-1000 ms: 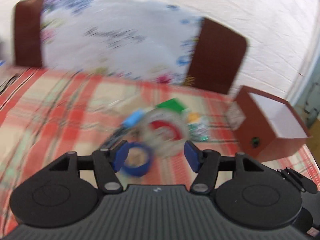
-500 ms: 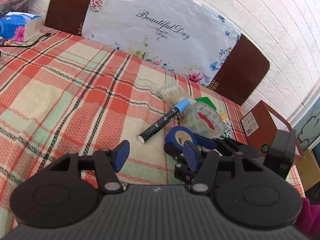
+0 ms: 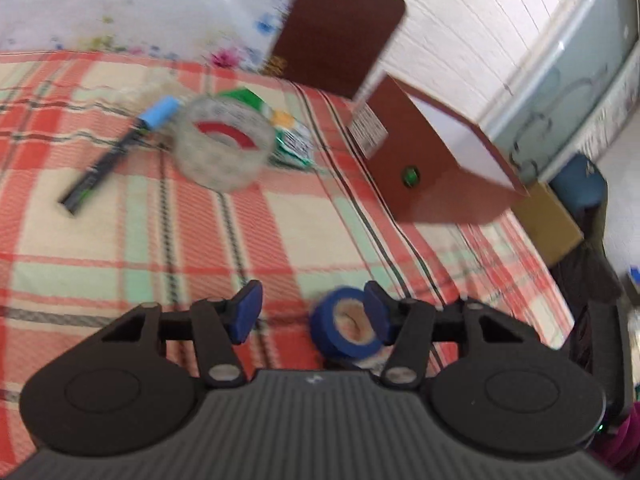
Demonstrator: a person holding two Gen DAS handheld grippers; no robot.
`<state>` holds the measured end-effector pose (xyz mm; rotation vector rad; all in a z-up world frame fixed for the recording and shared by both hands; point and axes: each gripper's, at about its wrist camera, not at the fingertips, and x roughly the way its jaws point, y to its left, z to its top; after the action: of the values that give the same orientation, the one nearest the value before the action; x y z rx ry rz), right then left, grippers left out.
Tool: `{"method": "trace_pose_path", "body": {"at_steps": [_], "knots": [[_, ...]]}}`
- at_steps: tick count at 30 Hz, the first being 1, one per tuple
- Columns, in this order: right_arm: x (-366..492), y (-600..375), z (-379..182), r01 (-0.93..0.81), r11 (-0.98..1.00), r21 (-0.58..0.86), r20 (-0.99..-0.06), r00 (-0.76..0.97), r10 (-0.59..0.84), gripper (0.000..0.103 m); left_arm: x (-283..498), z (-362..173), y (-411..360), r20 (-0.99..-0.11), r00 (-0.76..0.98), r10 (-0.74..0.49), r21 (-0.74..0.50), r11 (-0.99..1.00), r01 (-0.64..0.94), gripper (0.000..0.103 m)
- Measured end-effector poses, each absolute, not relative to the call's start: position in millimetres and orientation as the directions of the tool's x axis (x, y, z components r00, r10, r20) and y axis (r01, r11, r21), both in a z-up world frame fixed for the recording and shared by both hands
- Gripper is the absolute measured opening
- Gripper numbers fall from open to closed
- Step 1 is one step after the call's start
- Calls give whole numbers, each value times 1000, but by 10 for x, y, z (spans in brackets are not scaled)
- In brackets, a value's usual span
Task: Organize objects
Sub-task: 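Lift the blue tape roll into the brown box and open the left gripper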
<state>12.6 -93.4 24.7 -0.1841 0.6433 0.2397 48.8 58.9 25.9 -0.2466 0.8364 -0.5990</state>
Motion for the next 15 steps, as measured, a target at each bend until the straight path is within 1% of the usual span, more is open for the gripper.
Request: {"method": "trace_pose_path", "body": {"at_steps": [4, 5, 6, 7, 8, 9, 11, 13, 15], "knots": [[121, -996, 256, -268, 960, -74, -617, 769, 167, 68, 442, 197, 379, -656, 453, -603, -429, 793, 433, 53], [119, -993, 259, -269, 960, -77, -615, 770, 166, 68, 444, 169, 342, -670, 444, -595, -424, 797, 430, 48], [116, -989, 251, -270, 960, -79, -614, 772, 166, 65, 455, 125, 311, -689, 437, -578, -412, 809, 420, 39], [121, -995, 244, -280, 958, -69, -616, 767, 180, 60, 476, 71, 287, -716, 438, -544, -387, 831, 400, 33], [126, -1002, 242, -294, 954, -50, -617, 760, 202, 57, 493, 28, 301, -714, 439, -546, -399, 832, 386, 33], [118, -1004, 232, -292, 956, -41, -614, 762, 207, 57, 504, 28, 337, -703, 438, -561, -432, 825, 363, 27], [105, -1035, 242, -276, 961, -25, -607, 768, 205, 56, 515, 130, 321, -685, 446, -576, -452, 816, 360, 21], [47, -1114, 312, -241, 970, -13, -574, 797, 190, 56, 528, 323, 188, -657, 466, -592, -436, 803, 406, 21], [8, -1231, 439, -199, 980, -26, -517, 841, 158, 56, 589, 555, -67, -624, 496, -604, -393, 791, 468, 21]]}}
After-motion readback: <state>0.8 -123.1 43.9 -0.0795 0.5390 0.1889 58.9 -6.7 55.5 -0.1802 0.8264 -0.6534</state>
